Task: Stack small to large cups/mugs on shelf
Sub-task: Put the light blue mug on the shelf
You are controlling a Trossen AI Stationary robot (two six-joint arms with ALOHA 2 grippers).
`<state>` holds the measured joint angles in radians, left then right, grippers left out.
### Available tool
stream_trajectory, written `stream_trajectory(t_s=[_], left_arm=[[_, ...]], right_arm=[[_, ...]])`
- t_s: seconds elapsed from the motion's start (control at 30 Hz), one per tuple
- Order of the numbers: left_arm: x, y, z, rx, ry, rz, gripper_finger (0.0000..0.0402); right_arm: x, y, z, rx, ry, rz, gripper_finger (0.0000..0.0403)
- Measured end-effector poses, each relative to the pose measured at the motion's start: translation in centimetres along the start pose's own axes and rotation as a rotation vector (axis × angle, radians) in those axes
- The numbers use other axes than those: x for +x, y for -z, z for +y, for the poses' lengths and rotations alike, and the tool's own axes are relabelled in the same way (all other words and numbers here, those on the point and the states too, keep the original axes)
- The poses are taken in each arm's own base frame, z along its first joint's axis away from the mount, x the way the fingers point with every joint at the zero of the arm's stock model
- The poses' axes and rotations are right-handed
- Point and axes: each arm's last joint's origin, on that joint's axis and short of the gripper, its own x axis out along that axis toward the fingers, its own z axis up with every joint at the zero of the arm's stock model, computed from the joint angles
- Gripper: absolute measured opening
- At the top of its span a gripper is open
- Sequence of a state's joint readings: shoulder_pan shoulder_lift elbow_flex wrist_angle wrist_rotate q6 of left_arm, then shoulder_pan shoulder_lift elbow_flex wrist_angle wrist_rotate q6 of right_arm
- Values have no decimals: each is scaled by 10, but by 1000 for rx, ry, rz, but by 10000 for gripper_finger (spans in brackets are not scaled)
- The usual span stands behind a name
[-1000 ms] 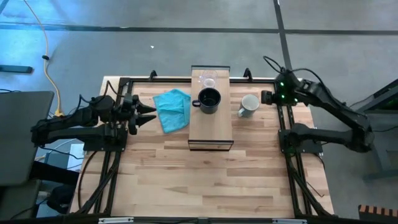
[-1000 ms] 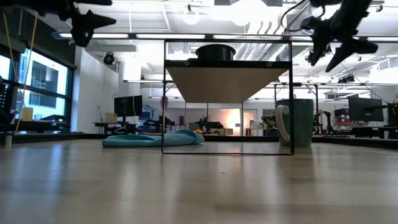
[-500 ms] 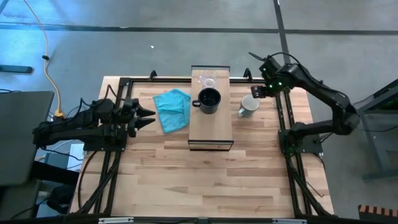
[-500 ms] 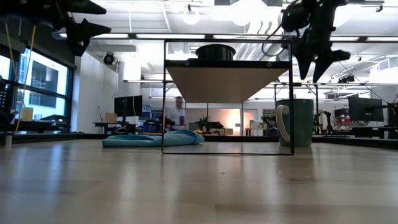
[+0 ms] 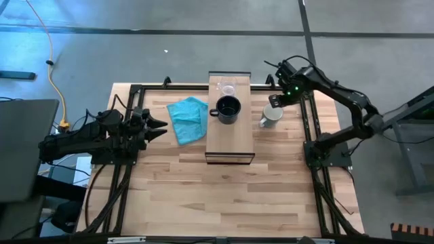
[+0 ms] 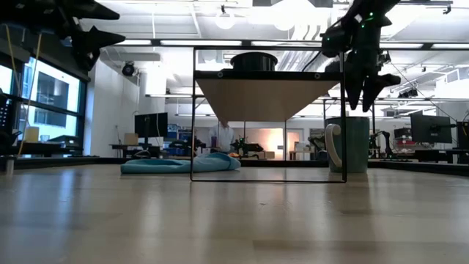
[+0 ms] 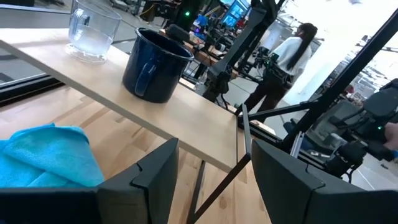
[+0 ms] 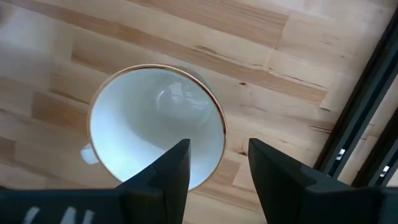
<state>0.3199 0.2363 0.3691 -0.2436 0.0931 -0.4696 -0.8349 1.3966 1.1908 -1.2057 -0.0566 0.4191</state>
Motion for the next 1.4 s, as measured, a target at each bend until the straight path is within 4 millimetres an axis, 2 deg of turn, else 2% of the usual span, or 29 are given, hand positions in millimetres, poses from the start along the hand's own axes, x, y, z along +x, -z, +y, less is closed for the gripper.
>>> stream_trajectory(t_s=[0.4, 0.63, 0.9, 1.4], left_arm=[[0, 3, 2, -13, -22, 24, 191], [0, 3, 2, -14, -22, 24, 191], [0, 4, 2, -20, -38, 30, 191], [0, 3, 3, -38, -52, 22, 191]], right_arm=[[14, -11, -1, -38, 19, 32, 157], [16, -11, -2, -71, 18, 29, 157], [32, -5, -5, -94, -8, 69, 157], [31, -10, -8, -67, -10, 21, 145]])
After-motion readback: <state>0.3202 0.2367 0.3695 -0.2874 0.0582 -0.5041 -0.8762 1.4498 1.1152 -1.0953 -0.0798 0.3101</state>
